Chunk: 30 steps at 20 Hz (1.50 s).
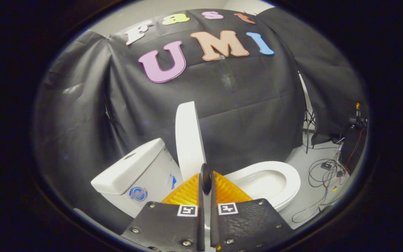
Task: Open the toilet lid.
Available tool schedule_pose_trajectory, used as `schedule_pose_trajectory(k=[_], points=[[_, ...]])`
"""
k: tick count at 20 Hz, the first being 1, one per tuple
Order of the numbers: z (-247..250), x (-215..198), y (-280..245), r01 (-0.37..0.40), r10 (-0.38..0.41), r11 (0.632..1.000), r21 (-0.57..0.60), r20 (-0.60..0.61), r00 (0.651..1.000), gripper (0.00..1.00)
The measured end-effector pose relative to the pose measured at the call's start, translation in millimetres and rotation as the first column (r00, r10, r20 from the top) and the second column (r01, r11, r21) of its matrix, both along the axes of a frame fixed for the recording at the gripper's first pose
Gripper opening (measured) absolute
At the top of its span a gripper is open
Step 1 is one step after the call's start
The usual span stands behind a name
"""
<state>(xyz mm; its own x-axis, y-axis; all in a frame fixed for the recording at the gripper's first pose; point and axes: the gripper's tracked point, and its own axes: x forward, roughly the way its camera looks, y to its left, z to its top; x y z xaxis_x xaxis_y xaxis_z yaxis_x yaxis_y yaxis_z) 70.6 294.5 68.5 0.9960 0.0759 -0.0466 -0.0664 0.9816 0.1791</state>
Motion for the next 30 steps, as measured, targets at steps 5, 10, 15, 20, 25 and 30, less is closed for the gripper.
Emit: schedule_pose_trajectory(k=[5,10,15,20,25,30], points=[[-0.7,-3.5,17.5,-0.027,0.027,0.999,-0.017,0.008,1.000,0.07],[-1.9,-4.7,34.6,-0.056,0.056,0.998,-0.024,0.008,0.998,0.07],[-4.2,-6.6,53.1,-0.087,0.087,0.995,-0.045,0.008,0.996,0.11],[-8.5,-8.0,71.5,-0.119,0.120,0.991,-0.058,0.007,0.993,0.11],[-11.3,-10.2,89.3,-0.147,0.147,0.987,-0.061,0.004,0.989,0.14],[-15.3,-13.1,100.3,-0.157,0.158,0.985,-0.077,0.001,0.987,0.14]])
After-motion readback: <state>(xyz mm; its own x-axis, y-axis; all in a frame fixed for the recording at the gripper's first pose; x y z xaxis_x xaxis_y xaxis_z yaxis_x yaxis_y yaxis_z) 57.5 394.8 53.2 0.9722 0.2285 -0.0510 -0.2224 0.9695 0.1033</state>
